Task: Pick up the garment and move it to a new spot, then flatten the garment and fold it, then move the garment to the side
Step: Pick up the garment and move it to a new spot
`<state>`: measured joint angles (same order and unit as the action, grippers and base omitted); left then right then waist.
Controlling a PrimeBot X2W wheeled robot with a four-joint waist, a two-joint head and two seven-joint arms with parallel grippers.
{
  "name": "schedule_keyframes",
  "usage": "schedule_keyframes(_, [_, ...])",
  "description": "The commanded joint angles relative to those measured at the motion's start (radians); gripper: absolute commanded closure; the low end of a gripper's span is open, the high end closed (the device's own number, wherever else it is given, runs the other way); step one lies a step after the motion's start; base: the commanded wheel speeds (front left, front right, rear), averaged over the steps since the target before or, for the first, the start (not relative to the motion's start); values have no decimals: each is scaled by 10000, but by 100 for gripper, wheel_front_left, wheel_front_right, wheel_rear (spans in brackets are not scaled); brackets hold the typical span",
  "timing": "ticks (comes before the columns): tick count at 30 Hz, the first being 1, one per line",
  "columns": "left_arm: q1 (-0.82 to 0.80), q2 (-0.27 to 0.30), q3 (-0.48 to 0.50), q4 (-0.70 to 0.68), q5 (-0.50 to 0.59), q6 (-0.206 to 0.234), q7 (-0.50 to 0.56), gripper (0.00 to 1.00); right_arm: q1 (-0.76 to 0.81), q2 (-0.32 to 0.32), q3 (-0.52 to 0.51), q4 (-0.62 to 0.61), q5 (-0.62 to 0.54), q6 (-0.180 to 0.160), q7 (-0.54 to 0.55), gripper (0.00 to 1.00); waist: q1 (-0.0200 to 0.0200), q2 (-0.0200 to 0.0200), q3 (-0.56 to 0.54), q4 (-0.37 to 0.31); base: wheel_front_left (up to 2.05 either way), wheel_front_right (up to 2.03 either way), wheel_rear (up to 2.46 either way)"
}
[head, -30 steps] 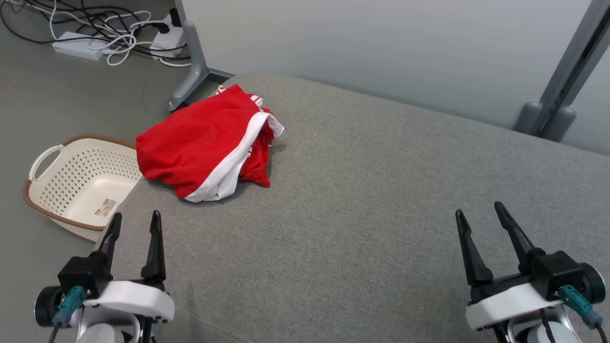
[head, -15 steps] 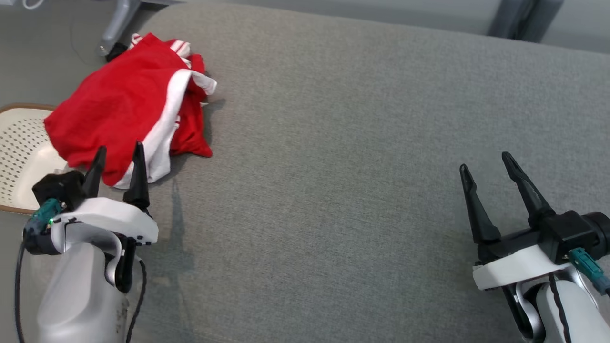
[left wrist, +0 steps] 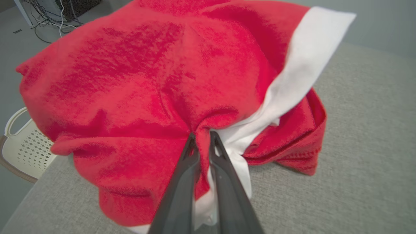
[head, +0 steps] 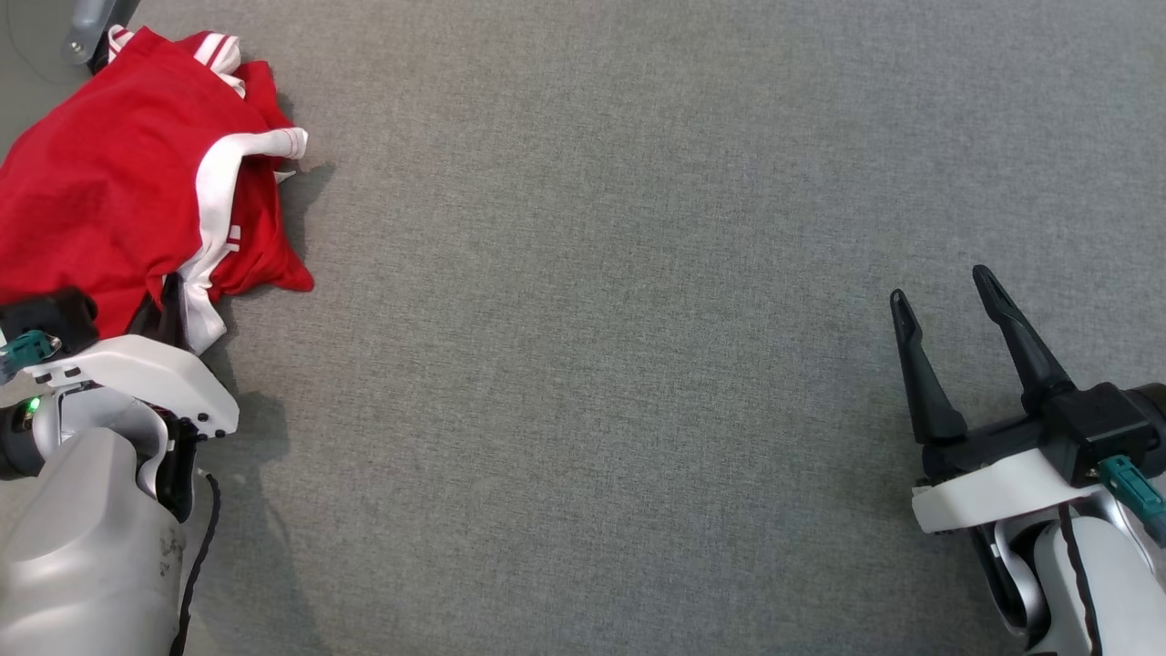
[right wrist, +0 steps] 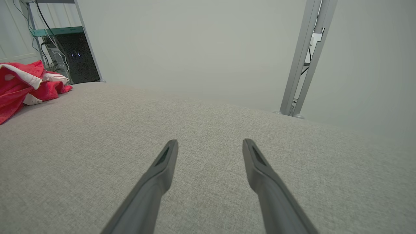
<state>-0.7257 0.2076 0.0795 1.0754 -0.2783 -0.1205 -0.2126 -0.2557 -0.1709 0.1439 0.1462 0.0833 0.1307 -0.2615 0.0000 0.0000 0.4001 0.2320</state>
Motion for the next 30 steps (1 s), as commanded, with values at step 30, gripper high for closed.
schedule_keyframes(30, [5358,-500,250,-10206,634,932,270,100,1569,887,-673,116,321,2,-55,0,0,0,-3285,-520,0,0,0])
